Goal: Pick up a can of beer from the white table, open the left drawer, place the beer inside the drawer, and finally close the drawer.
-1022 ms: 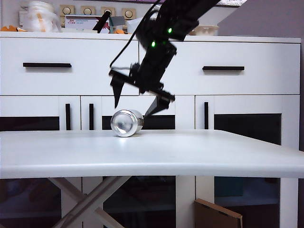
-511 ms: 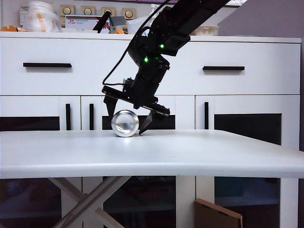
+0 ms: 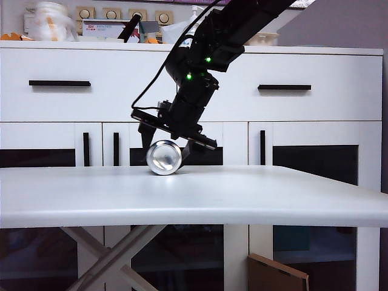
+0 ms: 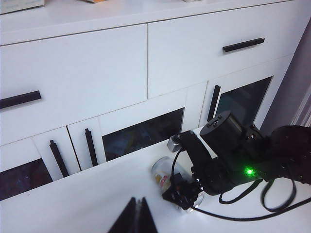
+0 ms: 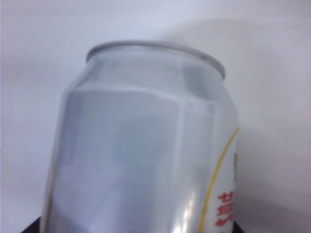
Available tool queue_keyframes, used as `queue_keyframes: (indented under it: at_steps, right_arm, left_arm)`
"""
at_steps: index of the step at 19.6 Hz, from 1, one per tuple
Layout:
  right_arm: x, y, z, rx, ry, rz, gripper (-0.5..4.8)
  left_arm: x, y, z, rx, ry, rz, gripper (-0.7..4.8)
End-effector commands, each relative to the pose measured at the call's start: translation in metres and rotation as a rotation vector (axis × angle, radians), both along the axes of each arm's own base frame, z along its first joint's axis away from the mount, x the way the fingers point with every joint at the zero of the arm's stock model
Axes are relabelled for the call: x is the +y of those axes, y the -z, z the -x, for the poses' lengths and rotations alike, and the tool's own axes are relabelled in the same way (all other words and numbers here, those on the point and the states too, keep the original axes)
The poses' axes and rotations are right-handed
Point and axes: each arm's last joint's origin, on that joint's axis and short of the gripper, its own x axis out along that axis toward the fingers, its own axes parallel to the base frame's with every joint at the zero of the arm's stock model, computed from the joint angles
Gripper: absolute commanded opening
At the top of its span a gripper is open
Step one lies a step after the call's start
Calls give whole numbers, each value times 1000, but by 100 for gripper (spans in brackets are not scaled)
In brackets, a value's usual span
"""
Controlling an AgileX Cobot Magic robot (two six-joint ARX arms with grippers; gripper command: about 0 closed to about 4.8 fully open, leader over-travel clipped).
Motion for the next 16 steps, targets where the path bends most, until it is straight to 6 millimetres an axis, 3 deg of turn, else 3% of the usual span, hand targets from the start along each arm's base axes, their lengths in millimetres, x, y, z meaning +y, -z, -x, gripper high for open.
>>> queue_keyframes:
  at_steps: [1,7,12,16]
  right_arm:
    - [3,-6,2,11,-55,-57,193]
    - [-8,-38,4,-35,-41,-86,193]
    - [-23,-93,17,-205,-106,-65,193]
    - [-39,-150,42,-346,-158,-58,193]
  left_arm:
    - [0,-2,1,-12,4,1,-6]
    - [0,-2,1,-11,4,2,-6]
    - [0,-3,1,-14,4,2,-6]
    - [0,-3,1,-13,4,2,-6]
